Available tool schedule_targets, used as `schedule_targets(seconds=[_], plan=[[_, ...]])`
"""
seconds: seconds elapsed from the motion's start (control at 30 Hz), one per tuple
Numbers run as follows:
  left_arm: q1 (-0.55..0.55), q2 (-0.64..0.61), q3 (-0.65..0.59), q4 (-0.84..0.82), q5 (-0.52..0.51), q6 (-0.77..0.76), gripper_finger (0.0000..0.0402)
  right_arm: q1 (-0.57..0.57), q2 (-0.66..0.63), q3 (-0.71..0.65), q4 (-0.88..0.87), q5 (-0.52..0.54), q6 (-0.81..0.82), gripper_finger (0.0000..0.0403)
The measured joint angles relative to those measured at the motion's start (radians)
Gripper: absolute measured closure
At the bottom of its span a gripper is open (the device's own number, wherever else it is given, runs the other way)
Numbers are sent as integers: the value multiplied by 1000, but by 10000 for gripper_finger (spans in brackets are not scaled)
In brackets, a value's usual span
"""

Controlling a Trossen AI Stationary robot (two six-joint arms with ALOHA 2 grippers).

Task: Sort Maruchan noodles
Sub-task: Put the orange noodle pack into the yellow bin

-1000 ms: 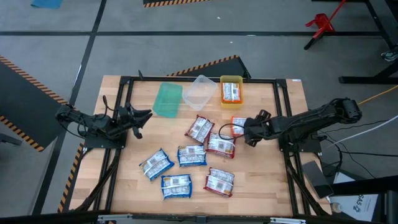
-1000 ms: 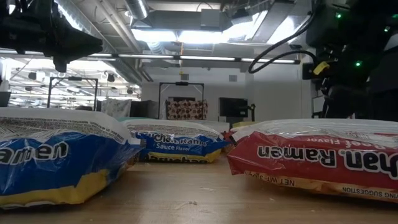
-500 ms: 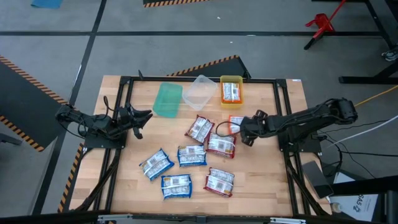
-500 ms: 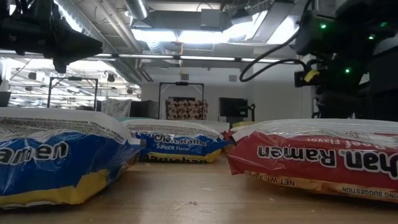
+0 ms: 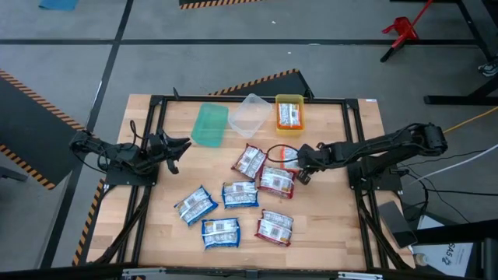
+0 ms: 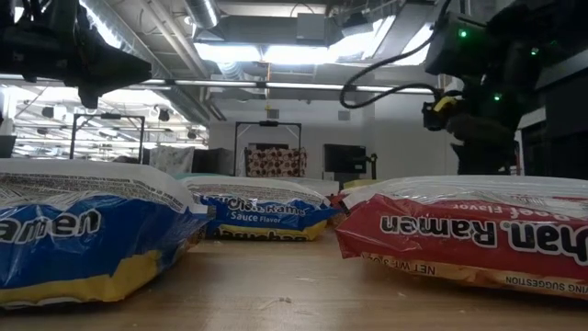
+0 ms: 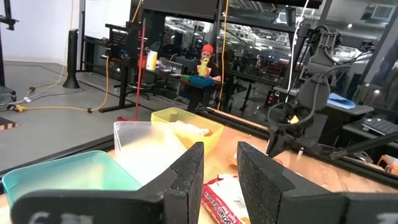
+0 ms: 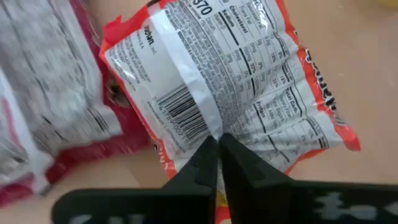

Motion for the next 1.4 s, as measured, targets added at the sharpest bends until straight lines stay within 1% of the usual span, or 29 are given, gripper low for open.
schedule_targets(seconds=[0.23,0.53,0.67,0.73,0.8,0.87,0.97,1.07,1.17,1.27,1.33,1.4], plan=[[0,0,0,0,2,-2,311,0,4,47,5,-23,71,402],[0,0,0,0,2,-1,311,0,3,130,13,31,69,403],[0,0,0,-1,5,-1,311,16,2,155,15,90,26,402],[0,0,0,-3,25,0,311,20,2,158,30,94,-31,393],[0,0,0,-6,42,0,311,21,2,156,48,95,-104,372],[0,0,0,-16,55,-1,311,21,9,156,56,121,-166,338],[0,0,0,-30,59,-15,311,21,34,156,90,196,-286,270],[0,0,0,-47,59,-29,311,21,72,155,119,218,-419,196],[0,0,0,-54,59,-45,311,21,109,146,189,228,-508,137],[0,0,0,-56,59,-47,311,21,130,101,283,228,-515,103],[0,0,0,-56,59,-48,311,21,129,53,333,241,-509,95],[0,0,0,-56,59,-48,311,21,127,3,393,275,-492,96]])
